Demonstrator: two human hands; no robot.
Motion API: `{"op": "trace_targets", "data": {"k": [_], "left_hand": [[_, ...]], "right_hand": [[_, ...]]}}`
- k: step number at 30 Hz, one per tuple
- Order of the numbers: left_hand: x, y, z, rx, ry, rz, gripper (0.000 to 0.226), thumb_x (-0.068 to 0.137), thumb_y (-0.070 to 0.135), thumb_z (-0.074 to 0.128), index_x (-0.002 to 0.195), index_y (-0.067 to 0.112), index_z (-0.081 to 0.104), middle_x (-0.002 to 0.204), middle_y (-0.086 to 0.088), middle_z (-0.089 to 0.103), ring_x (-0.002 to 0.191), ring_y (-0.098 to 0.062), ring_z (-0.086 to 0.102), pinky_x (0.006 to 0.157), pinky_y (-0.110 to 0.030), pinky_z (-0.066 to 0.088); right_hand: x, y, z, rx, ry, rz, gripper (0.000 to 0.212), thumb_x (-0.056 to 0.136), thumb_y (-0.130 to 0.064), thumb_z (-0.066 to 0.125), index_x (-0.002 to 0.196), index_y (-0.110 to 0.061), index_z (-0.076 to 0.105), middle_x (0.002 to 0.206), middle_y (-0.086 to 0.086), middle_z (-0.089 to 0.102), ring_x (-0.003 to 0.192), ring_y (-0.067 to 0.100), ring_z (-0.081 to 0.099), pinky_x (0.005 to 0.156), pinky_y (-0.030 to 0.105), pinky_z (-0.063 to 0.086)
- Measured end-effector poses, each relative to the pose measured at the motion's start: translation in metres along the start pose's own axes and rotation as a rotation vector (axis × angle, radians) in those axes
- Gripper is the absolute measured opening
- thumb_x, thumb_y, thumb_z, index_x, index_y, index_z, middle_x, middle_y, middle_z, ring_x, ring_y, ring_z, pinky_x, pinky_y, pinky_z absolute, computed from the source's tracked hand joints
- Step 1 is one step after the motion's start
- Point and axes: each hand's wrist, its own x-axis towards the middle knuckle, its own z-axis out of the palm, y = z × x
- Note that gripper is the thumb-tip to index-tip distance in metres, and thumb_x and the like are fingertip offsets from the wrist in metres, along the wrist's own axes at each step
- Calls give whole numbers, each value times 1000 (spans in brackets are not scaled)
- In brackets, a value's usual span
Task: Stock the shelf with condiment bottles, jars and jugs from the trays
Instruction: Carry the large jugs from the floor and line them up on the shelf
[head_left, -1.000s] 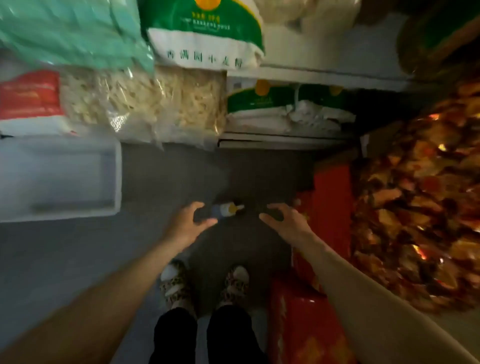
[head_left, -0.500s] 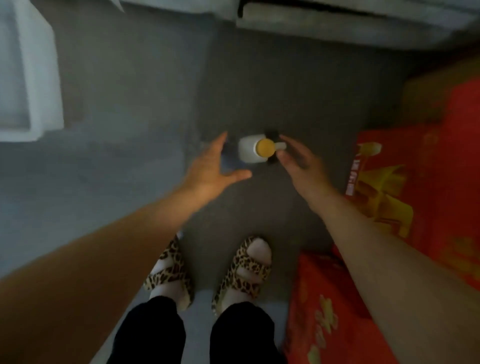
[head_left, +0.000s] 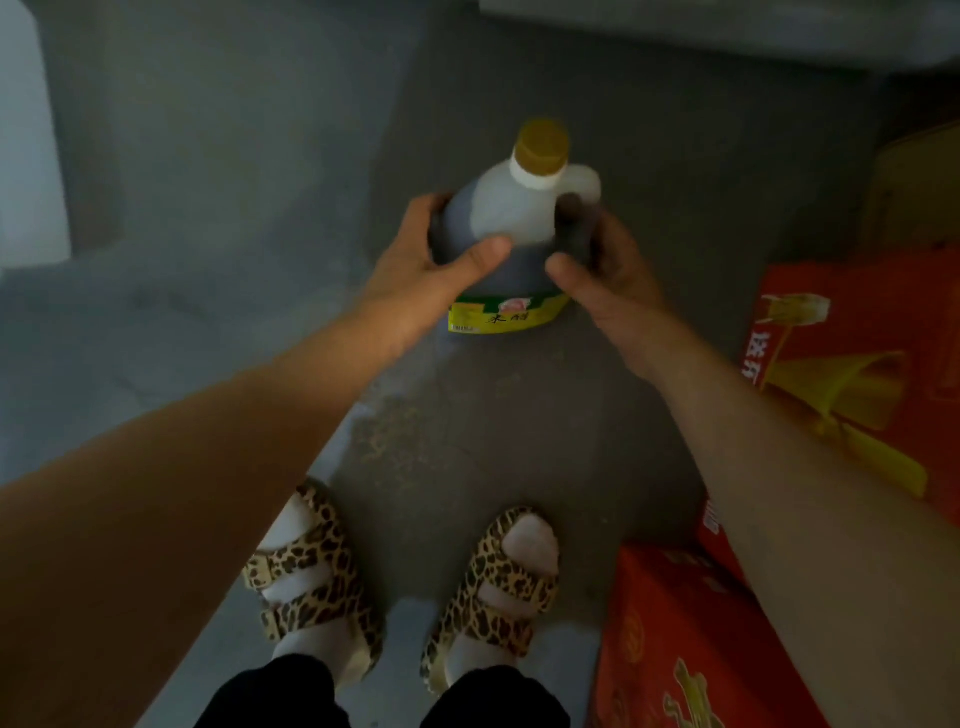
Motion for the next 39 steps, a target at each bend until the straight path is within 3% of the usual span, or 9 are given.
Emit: {"op": "trace_targets", "data": {"k": [3, 6, 11, 16, 19, 22, 25, 32, 39], "left_hand": [[17, 6, -4, -43, 40, -40, 76, 68, 73, 63, 132, 36, 45, 118, 20, 60, 107, 5, 58, 96, -32, 53], [22, 9, -5, -47, 57, -69, 79, 70, 77, 59, 135, 34, 45, 121, 16, 61, 110, -2, 60, 99, -37, 52], [22, 8, -6, 59, 61, -142, 77, 78, 83, 45, 133, 28, 51, 129, 7, 61, 116, -14, 59, 100, -34, 45], [-25, -15, -8, 77, -21, -365, 115, 54, 102, 29, 130, 23, 62, 131, -3, 64, 122, -22, 59, 109, -41, 42], [-68, -18, -11, 45, -91, -489, 94, 74, 92, 33, 131, 22, 60, 130, -5, 64, 116, -24, 61, 106, -45, 44], [-107, -5, -17, 7, -173, -588, 77, 86, 82, 30, 126, 22, 58, 114, 0, 67, 98, -16, 63, 84, -34, 48], [-146, 21, -30, -13, -256, -601, 69, 81, 80, 44, 128, 29, 50, 110, 9, 63, 91, -5, 59, 69, -27, 43], [-212, 123, -66, 26, -361, -604, 95, 40, 84, 76, 118, 33, 60, 112, 5, 72, 107, -18, 65, 97, -42, 50], [-266, 286, -98, 95, -376, -424, 43, 79, 58, 71, 106, 27, 60, 105, 3, 70, 94, -11, 63, 72, -28, 48]], "right_hand": [[19, -2, -2, -102, -47, -1, 98, 58, -19, 95, 137, -30, 38, 131, -16, 57, 118, -4, 57, 96, 25, 52], [34, -8, -1, -202, -33, 2, 94, 62, -10, 92, 132, -33, 35, 122, -23, 54, 109, -14, 54, 89, 14, 51], [31, -4, 8, -136, -30, 54, 85, 60, -6, 93, 126, -25, 43, 119, -13, 61, 107, -5, 59, 85, 19, 54], [-36, 25, 38, 61, -17, 228, 71, 56, -15, 95, 112, -34, 56, 116, -3, 70, 108, 18, 68, 91, 45, 58], [-83, 24, 54, 152, -22, 359, 82, 48, -31, 95, 122, -35, 57, 117, -2, 72, 108, 21, 69, 90, 47, 58], [-127, 5, 64, 223, -14, 452, 84, 59, -25, 90, 134, -29, 53, 117, -1, 72, 101, 16, 71, 77, 33, 59], [-167, -27, 65, 240, -18, 469, 70, 73, -10, 85, 134, -24, 54, 108, -2, 73, 85, 6, 73, 63, 21, 56], [-239, -134, 46, 273, -26, 423, 61, 73, -8, 85, 123, -31, 59, 106, -3, 74, 82, 5, 74, 62, 19, 56], [-313, -274, 14, 302, 29, 237, 55, 76, -7, 82, 121, -30, 61, 104, 0, 77, 93, 16, 74, 70, 24, 58]]}}
